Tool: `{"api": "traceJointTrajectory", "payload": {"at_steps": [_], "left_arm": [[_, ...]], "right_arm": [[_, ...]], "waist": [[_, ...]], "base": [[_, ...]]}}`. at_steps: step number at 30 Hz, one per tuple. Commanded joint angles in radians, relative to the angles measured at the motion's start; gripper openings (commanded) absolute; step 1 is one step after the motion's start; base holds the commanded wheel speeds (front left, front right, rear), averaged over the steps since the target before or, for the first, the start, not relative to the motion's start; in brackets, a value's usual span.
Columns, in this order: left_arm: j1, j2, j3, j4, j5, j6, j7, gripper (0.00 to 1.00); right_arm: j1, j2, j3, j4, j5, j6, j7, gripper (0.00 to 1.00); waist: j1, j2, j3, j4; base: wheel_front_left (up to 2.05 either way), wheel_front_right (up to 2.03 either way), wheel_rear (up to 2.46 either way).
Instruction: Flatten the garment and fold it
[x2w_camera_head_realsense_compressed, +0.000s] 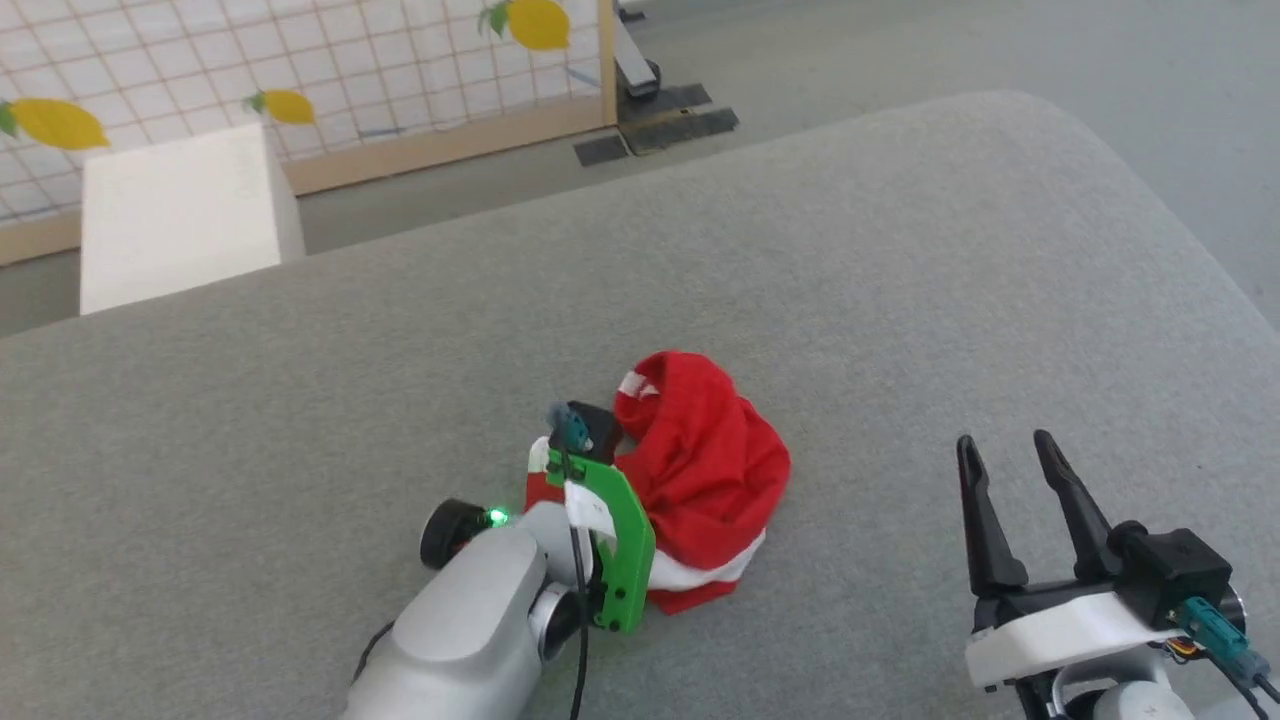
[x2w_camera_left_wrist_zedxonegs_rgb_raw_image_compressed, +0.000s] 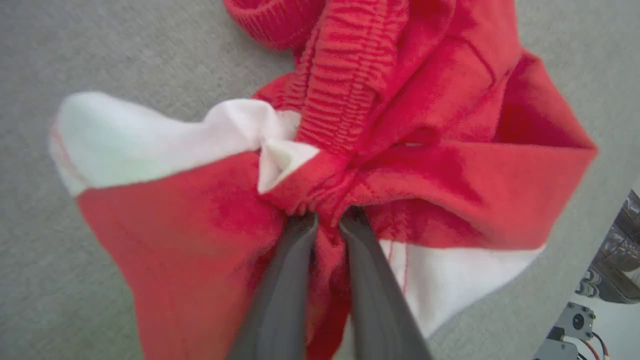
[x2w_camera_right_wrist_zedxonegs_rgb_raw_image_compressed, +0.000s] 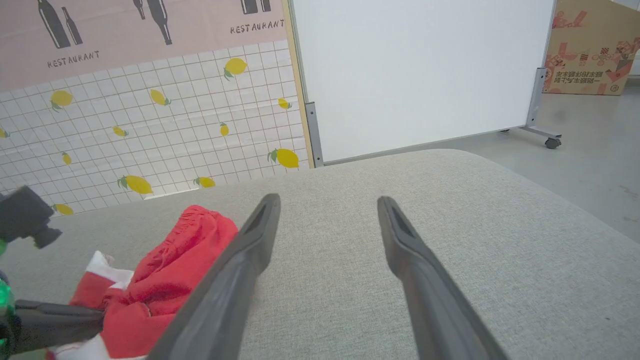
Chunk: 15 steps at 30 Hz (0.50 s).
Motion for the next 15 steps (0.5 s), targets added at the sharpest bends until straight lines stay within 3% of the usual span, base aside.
{"api": "traceJointTrajectory", "payload": {"at_steps": [1,2,3,4,5,9,15], "left_arm": [[-0.002,0.003,-0.010,0.022,-0.018,-0.002,0.048,0.00],[-0.003,0.003,-0.015,0.035,-0.026,-0.003,0.081,0.00],[-0.005,0.003,-0.017,0.040,-0.032,-0.003,0.098,0.08],[-0.008,0.003,-0.014,0.040,-0.038,-0.001,0.103,0.78],[-0.012,0.003,-0.009,0.036,-0.041,0.001,0.091,1.00],[-0.022,0.005,0.032,-0.010,-0.050,0.015,-0.053,1.00],[-0.021,0.028,0.124,-0.121,-0.044,0.033,-0.400,1.00]], "right_arm": [[-0.016,0.001,0.004,0.000,0.006,-0.002,-0.006,1.00],[-0.017,0.001,0.004,0.000,0.007,-0.002,-0.006,1.00],[-0.017,0.001,0.004,0.000,0.008,-0.002,-0.006,1.00],[-0.016,0.001,0.002,0.000,0.009,-0.002,-0.006,1.00],[-0.014,0.001,0.001,0.001,0.009,-0.002,-0.006,1.00],[-0.007,0.001,-0.001,0.003,0.005,-0.002,-0.006,1.00],[0.006,0.001,-0.017,-0.002,-0.016,-0.002,-0.006,1.00]], "waist": [[0.0001,-0.0001,0.024,-0.024],[0.0001,-0.0001,0.025,-0.026],[0.0001,-0.0001,0.027,-0.026],[0.0001,-0.0001,0.028,-0.024],[0.0001,-0.0001,0.028,-0.021],[0.0001,-0.0001,0.016,0.007],[0.0001,-0.0001,-0.026,0.091]], "base": [[0.00,0.00,0.00],[0.00,0.00,0.00],[0.00,0.00,0.00],[0.00,0.00,0.00],[0.00,0.00,0.00],[0.00,0.00,0.00],[0.00,0.00,0.00]]}}
